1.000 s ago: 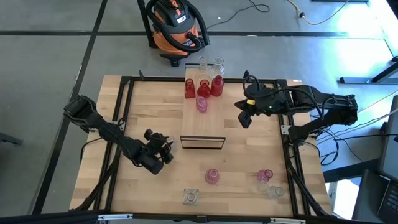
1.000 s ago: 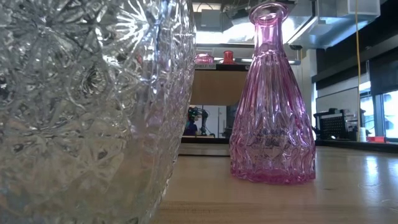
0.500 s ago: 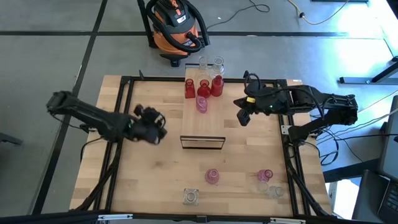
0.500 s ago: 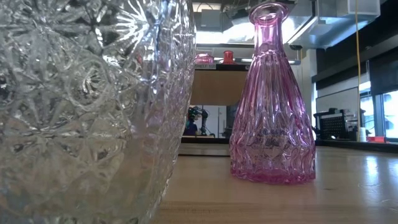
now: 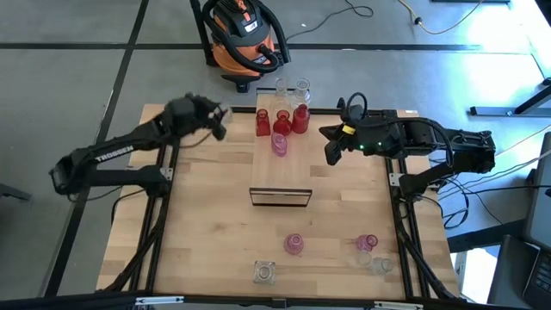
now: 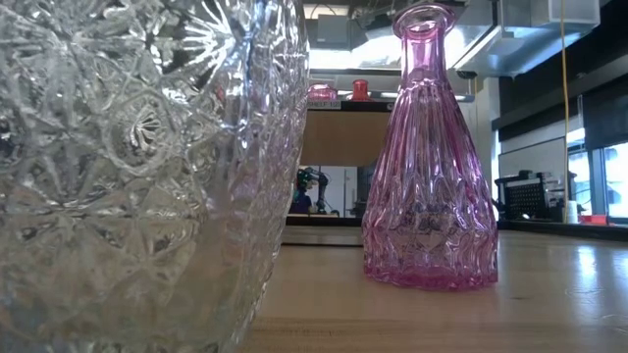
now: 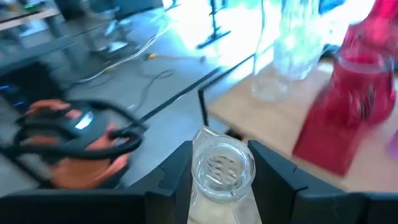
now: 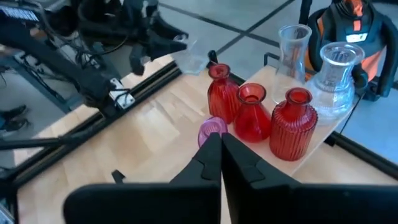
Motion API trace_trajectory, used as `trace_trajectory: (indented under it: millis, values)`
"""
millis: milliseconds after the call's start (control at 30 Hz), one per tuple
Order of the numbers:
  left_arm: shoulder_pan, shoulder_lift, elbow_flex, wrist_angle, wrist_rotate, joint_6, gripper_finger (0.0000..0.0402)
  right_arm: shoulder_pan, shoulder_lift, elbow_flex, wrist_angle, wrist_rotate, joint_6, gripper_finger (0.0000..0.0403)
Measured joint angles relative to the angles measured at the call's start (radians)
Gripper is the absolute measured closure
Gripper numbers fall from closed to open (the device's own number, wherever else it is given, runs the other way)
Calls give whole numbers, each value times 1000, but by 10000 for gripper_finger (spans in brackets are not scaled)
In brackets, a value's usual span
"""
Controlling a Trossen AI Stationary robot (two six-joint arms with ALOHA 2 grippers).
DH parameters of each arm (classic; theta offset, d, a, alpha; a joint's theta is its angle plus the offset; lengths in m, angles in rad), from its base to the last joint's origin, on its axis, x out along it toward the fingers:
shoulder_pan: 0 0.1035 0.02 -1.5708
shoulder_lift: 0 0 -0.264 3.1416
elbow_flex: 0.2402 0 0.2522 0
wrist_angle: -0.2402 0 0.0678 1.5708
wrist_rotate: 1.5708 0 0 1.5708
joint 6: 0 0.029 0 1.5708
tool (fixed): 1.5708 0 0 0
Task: Sort vases onto shelf
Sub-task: Put the transparent vase on the shelf aligned with the other transparent vases
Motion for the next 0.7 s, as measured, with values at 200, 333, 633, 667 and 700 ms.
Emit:
trace_trajectory:
  millis: [200,333,633,667,700]
  values:
    - [202,130,7,143,340,43,279,0,0,0,-1,16,66,402]
    - [205,246,85,157,364,79,279,0,7,0,0,33,97,402]
    - [162,497,326,169,375,134,279,0,39,0,13,42,138,402]
    - [163,514,341,168,385,129,279,0,41,0,16,41,146,402]
    - [164,529,355,167,398,128,279,0,45,0,15,41,152,402]
